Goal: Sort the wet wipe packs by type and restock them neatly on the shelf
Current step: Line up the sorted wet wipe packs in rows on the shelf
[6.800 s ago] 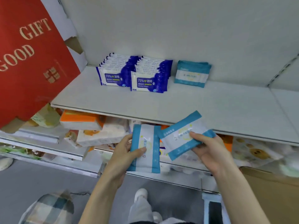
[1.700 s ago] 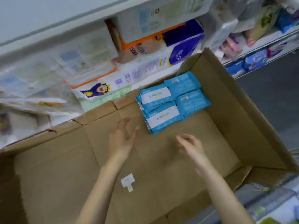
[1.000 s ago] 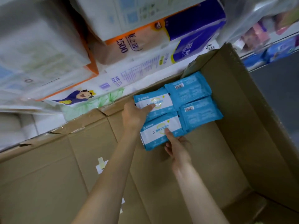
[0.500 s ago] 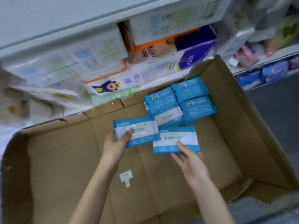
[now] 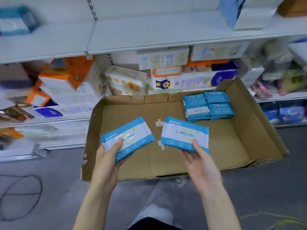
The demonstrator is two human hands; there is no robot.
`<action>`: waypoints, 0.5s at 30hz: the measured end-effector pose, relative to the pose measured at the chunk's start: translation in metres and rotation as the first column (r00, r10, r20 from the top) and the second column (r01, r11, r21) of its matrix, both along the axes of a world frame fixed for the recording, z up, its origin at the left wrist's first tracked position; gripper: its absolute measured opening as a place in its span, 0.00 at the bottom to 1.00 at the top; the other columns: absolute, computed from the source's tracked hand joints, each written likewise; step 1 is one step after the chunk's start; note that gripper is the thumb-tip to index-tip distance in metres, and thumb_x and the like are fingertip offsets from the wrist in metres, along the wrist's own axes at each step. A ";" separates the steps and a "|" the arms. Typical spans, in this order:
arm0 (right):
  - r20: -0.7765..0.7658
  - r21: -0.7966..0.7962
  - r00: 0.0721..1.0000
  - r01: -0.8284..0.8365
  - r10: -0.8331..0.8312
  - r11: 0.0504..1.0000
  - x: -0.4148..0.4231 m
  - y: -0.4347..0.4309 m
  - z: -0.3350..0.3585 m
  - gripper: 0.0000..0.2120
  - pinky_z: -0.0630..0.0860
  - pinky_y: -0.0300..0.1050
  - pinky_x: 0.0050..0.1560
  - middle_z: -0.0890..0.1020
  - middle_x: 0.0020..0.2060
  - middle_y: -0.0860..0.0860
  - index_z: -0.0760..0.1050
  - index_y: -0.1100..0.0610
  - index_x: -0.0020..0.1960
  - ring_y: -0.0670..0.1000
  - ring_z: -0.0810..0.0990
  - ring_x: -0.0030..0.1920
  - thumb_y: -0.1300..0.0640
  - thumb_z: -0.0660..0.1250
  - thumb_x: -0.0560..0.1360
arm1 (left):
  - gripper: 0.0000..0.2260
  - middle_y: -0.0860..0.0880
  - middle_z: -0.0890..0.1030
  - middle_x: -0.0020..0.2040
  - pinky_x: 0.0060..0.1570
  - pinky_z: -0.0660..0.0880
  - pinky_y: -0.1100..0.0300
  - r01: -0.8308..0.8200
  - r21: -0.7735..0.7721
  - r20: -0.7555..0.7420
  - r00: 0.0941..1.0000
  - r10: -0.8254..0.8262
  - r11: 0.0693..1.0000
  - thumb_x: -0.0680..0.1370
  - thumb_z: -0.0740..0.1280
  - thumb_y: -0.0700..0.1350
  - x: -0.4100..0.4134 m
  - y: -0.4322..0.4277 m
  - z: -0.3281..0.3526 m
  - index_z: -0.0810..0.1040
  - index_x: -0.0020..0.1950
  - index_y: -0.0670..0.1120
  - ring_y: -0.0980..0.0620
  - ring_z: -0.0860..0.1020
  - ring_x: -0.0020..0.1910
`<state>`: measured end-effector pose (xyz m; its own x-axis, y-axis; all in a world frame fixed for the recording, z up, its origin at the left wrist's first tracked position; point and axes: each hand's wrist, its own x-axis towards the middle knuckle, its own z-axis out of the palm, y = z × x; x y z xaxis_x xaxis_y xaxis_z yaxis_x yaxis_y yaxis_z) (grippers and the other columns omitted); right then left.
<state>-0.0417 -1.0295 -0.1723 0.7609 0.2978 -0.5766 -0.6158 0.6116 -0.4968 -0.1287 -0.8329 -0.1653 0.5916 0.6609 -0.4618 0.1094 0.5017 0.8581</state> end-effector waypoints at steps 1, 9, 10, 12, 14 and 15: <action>0.020 -0.004 0.999 -0.037 0.037 0.999 -0.009 0.006 0.008 0.20 0.82 0.42 0.40 0.85 0.51 0.55 0.76 0.57 0.60 0.51 0.85 0.46 0.59 0.68 0.67 | 0.14 0.44 0.83 0.55 0.39 0.81 0.58 -0.030 0.004 0.015 0.999 0.030 1.000 0.78 0.64 0.38 -0.016 0.006 0.008 0.73 0.63 0.40 0.50 0.83 0.48; 0.230 -0.040 0.906 -0.357 0.356 0.933 -0.056 0.069 0.073 0.19 0.81 0.41 0.38 0.85 0.51 0.55 0.76 0.60 0.57 0.51 0.84 0.46 0.61 0.68 0.66 | 0.07 0.48 0.84 0.49 0.39 0.82 0.54 -0.242 0.041 0.118 0.965 0.236 0.969 0.79 0.63 0.39 -0.100 0.048 0.067 0.76 0.55 0.47 0.51 0.84 0.45; 0.256 -0.059 0.881 -0.395 0.397 0.917 -0.062 0.078 0.079 0.19 0.82 0.43 0.39 0.84 0.52 0.55 0.76 0.60 0.58 0.51 0.84 0.47 0.62 0.68 0.67 | 0.06 0.49 0.84 0.48 0.40 0.82 0.54 -0.270 0.049 0.121 0.957 0.263 0.962 0.79 0.63 0.40 -0.107 0.054 0.072 0.76 0.54 0.48 0.51 0.84 0.45; 0.297 -0.087 0.837 -0.456 0.460 0.886 -0.070 0.099 0.086 0.17 0.82 0.44 0.41 0.84 0.53 0.55 0.75 0.61 0.58 0.51 0.84 0.48 0.65 0.66 0.69 | 0.05 0.50 0.85 0.45 0.39 0.82 0.54 -0.324 0.055 0.126 0.941 0.315 0.944 0.80 0.63 0.41 -0.121 0.069 0.080 0.76 0.52 0.49 0.52 0.84 0.43; 0.309 -0.097 0.809 -0.496 0.500 0.863 -0.077 0.123 0.089 0.16 0.82 0.45 0.42 0.84 0.52 0.54 0.75 0.60 0.58 0.51 0.84 0.48 0.67 0.64 0.71 | 0.04 0.50 0.85 0.45 0.38 0.82 0.55 -0.365 0.057 0.131 0.926 0.355 0.929 0.80 0.63 0.42 -0.135 0.088 0.084 0.76 0.52 0.49 0.52 0.84 0.42; 0.307 -0.100 0.801 -0.510 0.514 0.854 -0.080 0.137 0.090 0.16 0.82 0.45 0.42 0.84 0.52 0.54 0.75 0.60 0.59 0.51 0.84 0.49 0.68 0.64 0.71 | 0.04 0.49 0.85 0.45 0.37 0.82 0.55 -0.382 0.060 0.128 0.919 0.373 0.922 0.80 0.63 0.42 -0.143 0.100 0.085 0.75 0.53 0.48 0.52 0.84 0.42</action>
<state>-0.1213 -0.8926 -0.0821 0.6384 0.6894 -0.3422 -0.6493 0.2437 -0.7204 -0.2717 -0.7331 -0.0806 0.3352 0.8780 -0.3417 -0.1734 0.4140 0.8936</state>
